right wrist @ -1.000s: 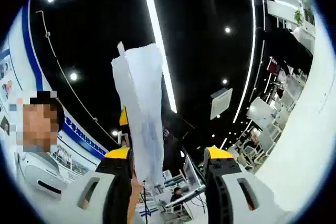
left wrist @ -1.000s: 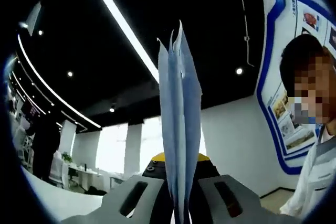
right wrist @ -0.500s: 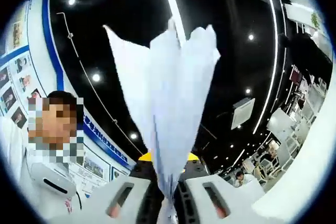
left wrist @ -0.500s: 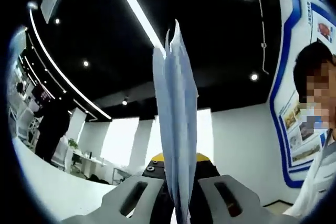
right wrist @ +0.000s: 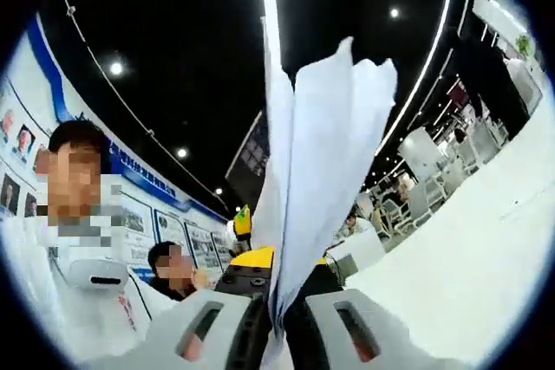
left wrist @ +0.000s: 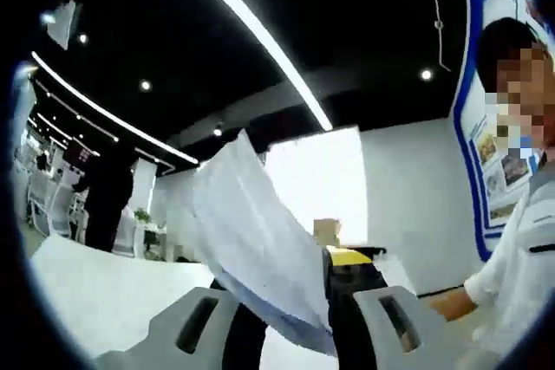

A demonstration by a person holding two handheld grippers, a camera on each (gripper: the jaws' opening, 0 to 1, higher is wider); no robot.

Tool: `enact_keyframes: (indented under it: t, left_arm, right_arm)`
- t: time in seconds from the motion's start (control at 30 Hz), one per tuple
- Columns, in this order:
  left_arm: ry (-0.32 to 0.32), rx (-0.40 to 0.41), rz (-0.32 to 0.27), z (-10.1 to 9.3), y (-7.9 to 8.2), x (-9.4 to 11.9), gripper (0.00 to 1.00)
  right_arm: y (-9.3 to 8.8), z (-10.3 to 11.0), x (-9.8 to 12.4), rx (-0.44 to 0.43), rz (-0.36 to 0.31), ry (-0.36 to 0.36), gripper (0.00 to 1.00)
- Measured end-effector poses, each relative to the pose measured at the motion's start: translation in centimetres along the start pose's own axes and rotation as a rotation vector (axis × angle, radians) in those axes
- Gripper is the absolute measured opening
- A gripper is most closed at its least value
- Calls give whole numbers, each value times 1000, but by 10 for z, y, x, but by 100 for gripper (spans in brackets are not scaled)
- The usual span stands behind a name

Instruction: Organize the stack of printing papers by aligning and flattening the scattered papers on the table

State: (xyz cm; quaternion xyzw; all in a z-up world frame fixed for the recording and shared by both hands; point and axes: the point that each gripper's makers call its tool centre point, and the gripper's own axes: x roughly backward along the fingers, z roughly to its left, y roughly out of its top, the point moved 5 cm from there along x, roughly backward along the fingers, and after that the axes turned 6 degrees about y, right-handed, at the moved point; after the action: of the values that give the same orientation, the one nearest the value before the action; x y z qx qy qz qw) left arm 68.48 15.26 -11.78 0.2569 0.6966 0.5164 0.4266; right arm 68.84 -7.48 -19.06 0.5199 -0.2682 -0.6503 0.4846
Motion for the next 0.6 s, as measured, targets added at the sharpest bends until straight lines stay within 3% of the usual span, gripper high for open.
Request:
enact_keyframes:
  t: [0.1, 0.13, 0.2, 0.27, 0.33, 0.37, 0.43, 0.47, 0.5, 0.53, 0.6]
  left_arm:
    - [-84, 61, 73, -3, -8, 6, 27]
    - [-91, 30, 102, -3, -13, 8, 26]
    - [-120, 42, 150, -6, -23, 11, 26]
    - [-124, 58, 177, -9, -31, 12, 23]
    - [-73, -1, 225, -3, -41, 13, 16]
    - [-82, -30, 237, -4, -45, 14, 15]
    - [-98, 12, 271, -8, -55, 16, 6]
    - [-76, 12, 277, -4, -57, 17, 6]
    - [-62, -35, 267, 0, -60, 17, 6]
    - [-40, -57, 263, 3, -65, 18, 6]
    - [-14, -87, 296, 9, -79, 21, 6]
  right_arm:
    - [10, 8, 16, 58, 145, 9, 0]
    - [12, 11, 19, 78, 190, 19, 0]
    - [14, 14, 24, 94, 278, 21, 0]
    - [12, 15, 26, 110, 343, 7, 0]
    - [8, 15, 26, 127, 400, -7, 0]
    - [6, 16, 27, 143, 431, -1, 0]
    - [3, 12, 26, 147, 439, -39, 0]
    - [1, 9, 28, 150, 454, -50, 0]
    - [-2, 8, 27, 156, 449, -53, 0]
    - [-4, 0, 28, 166, 447, -114, 0]
    - [-11, -8, 30, 162, 468, -131, 0]
